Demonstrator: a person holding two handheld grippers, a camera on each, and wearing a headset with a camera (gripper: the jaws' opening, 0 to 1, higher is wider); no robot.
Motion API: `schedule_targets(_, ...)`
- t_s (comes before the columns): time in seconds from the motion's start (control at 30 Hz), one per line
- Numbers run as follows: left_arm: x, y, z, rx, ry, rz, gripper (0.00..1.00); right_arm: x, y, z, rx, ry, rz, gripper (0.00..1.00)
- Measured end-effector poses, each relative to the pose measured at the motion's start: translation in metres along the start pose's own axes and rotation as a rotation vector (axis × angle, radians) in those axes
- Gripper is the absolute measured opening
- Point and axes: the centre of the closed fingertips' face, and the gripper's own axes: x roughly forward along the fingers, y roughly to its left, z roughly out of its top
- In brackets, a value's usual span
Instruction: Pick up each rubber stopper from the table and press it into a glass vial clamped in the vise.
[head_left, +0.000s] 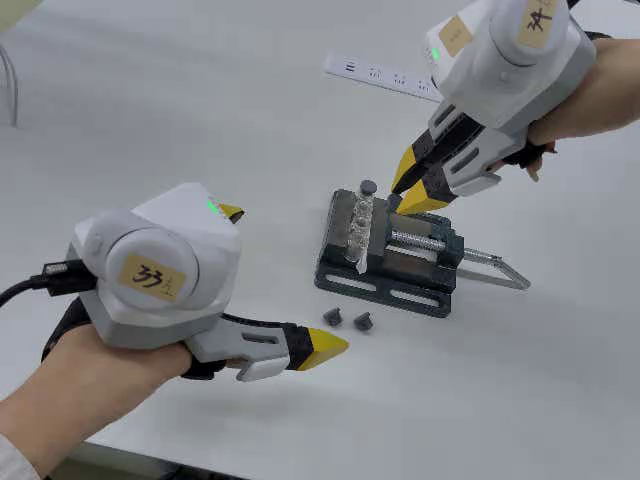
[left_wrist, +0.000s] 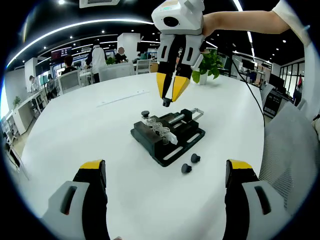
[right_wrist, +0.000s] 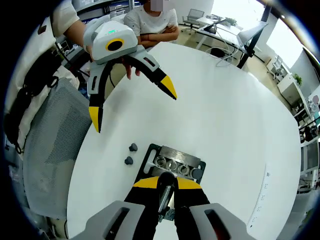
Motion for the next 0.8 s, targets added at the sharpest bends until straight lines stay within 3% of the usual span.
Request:
schedule_targets(0.43, -0.004, 0.003, -0.004, -0.018, 0.0, 0.009, 0.99, 0.015, -0.02, -0.005, -0.087, 0.106, 0.041, 0.05)
schedule_targets(0.8, -0.005, 0.006, -0.005, -0.026, 0.002, 0.01, 0.99, 0.023, -0.024, 0.0, -0.138, 0.141, 0.057, 0.05)
